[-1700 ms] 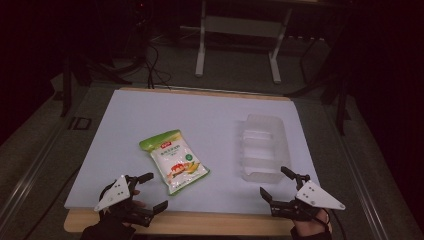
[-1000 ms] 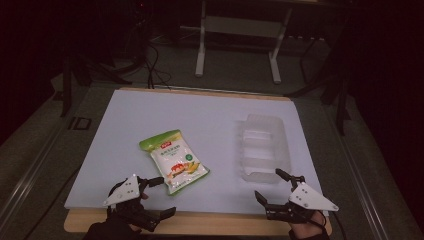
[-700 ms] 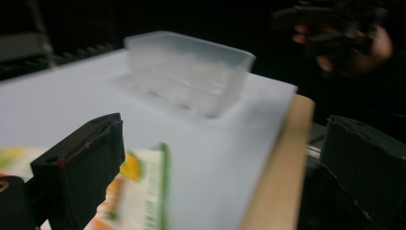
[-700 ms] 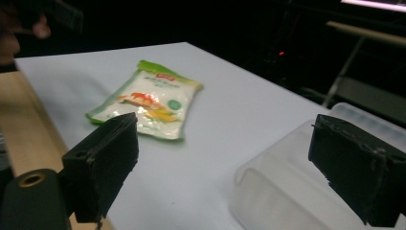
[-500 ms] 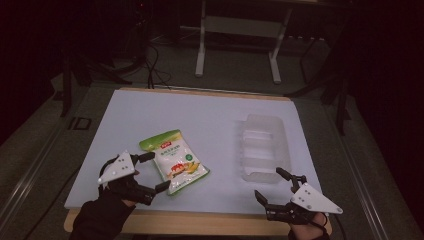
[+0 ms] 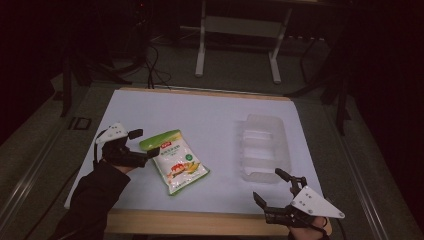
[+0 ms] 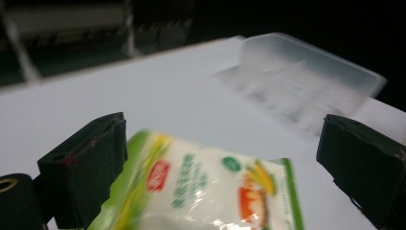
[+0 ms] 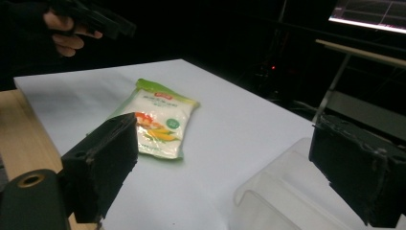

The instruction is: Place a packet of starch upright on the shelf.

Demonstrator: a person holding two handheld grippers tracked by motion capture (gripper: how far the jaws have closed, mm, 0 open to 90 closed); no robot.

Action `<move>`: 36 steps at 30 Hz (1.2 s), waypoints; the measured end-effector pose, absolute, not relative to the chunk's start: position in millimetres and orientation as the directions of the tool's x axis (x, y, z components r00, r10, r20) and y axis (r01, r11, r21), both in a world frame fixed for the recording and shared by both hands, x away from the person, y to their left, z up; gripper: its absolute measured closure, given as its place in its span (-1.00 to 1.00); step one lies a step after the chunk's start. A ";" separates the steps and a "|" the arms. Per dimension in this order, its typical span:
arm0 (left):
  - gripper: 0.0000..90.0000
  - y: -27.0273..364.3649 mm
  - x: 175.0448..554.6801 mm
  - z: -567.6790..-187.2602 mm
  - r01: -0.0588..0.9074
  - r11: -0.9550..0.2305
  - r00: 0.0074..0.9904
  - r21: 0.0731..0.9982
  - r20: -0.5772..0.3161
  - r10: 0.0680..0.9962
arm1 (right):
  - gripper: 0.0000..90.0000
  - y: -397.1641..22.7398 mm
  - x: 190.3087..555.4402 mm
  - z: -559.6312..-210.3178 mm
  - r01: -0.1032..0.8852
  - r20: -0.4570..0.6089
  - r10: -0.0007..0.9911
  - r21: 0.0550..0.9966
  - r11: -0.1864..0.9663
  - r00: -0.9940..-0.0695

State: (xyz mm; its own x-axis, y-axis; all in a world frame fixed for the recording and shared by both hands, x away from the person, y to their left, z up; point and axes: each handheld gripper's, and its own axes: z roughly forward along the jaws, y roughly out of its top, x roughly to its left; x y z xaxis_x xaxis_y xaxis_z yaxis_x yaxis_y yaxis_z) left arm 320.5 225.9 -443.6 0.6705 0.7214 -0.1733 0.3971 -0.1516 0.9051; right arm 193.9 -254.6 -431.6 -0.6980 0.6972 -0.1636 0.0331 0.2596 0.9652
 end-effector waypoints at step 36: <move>-0.35 239.6 390.7 -540.8 0.726 -0.098 0.525 0.681 -0.456 0.719 | -0.79 -249.3 196.3 -440.0 0.049 -0.172 0.675 0.954 0.295 -0.717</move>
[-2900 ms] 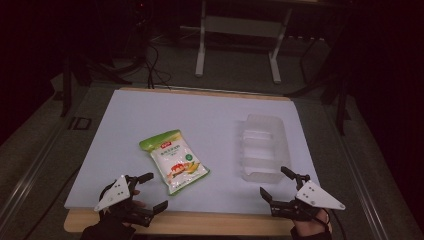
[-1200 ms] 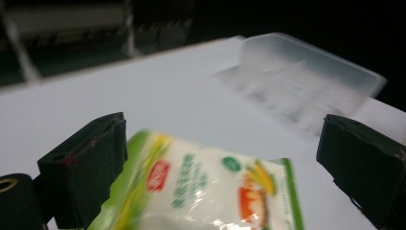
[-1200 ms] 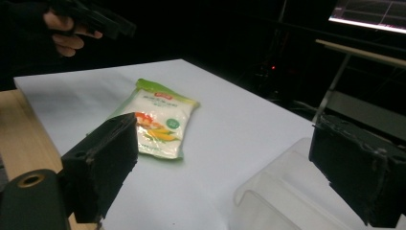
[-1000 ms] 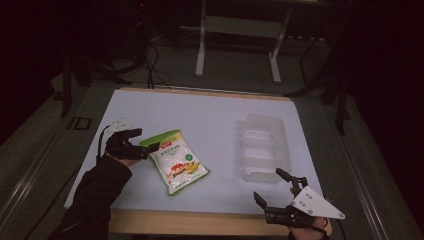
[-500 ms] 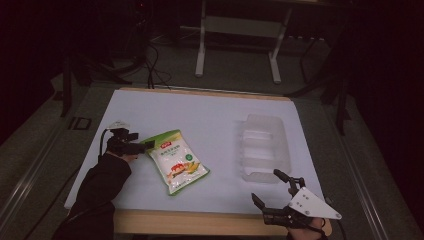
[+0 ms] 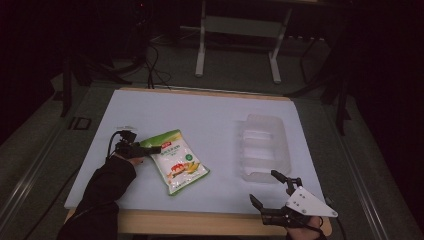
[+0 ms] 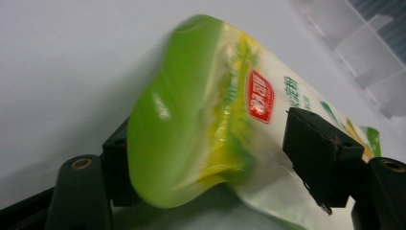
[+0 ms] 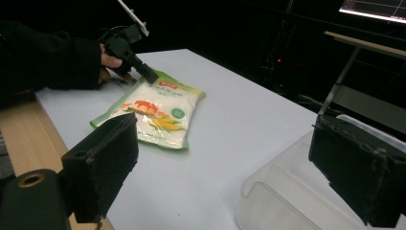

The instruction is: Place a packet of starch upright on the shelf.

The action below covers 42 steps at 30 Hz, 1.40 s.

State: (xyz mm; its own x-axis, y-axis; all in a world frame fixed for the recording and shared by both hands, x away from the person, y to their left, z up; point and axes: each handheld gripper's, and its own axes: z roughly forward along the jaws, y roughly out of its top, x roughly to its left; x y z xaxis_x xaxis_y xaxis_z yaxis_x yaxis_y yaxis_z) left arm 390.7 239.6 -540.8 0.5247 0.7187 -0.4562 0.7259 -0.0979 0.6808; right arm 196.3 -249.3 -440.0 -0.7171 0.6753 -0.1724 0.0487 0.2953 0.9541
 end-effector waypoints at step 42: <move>0.81 174.2 336.1 -449.0 0.483 -0.323 0.685 0.814 -0.122 0.718 | -0.61 -256.0 202.5 -440.0 0.073 -0.146 0.686 0.957 0.280 -0.712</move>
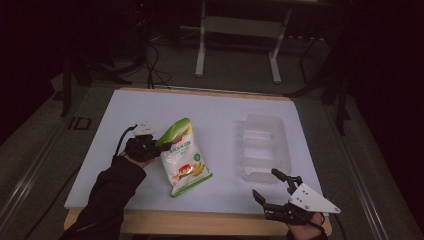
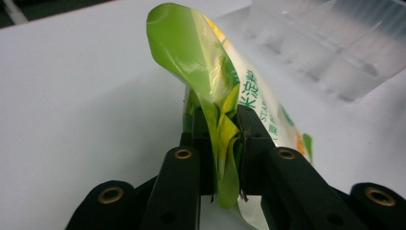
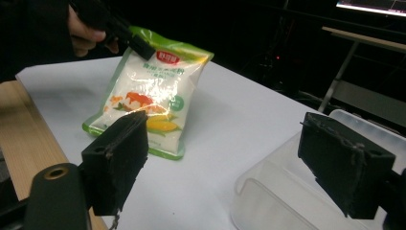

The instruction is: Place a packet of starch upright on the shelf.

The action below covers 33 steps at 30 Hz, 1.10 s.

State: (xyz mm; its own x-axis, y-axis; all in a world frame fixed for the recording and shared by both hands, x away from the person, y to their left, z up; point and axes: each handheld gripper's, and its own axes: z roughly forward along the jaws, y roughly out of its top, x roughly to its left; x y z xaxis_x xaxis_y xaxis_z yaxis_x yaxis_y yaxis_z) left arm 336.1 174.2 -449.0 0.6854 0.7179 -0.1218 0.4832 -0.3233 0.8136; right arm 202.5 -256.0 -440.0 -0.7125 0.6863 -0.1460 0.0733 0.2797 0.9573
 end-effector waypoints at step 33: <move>0.84 126.1 290.2 -365.6 0.192 -0.350 0.881 0.917 -0.004 0.473 | -0.20 -264.5 214.8 -426.2 0.177 -0.057 0.653 0.942 0.286 -0.755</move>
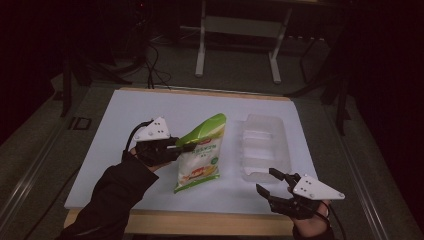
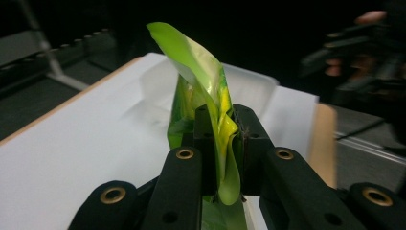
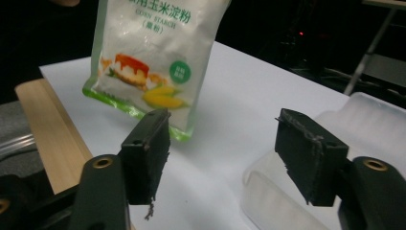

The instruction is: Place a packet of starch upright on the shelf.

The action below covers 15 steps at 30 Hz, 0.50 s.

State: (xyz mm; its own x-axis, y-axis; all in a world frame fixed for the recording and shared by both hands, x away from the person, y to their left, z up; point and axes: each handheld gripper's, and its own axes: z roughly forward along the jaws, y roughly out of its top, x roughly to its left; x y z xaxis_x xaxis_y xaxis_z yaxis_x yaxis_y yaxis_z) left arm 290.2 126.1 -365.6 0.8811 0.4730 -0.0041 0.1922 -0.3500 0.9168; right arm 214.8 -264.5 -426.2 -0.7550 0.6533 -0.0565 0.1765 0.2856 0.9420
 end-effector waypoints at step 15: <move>0.84 109.9 271.1 -344.5 0.141 -0.329 0.942 0.934 -0.024 0.336 | -0.79 -251.2 253.6 -378.0 0.189 0.011 0.583 0.951 0.246 -0.813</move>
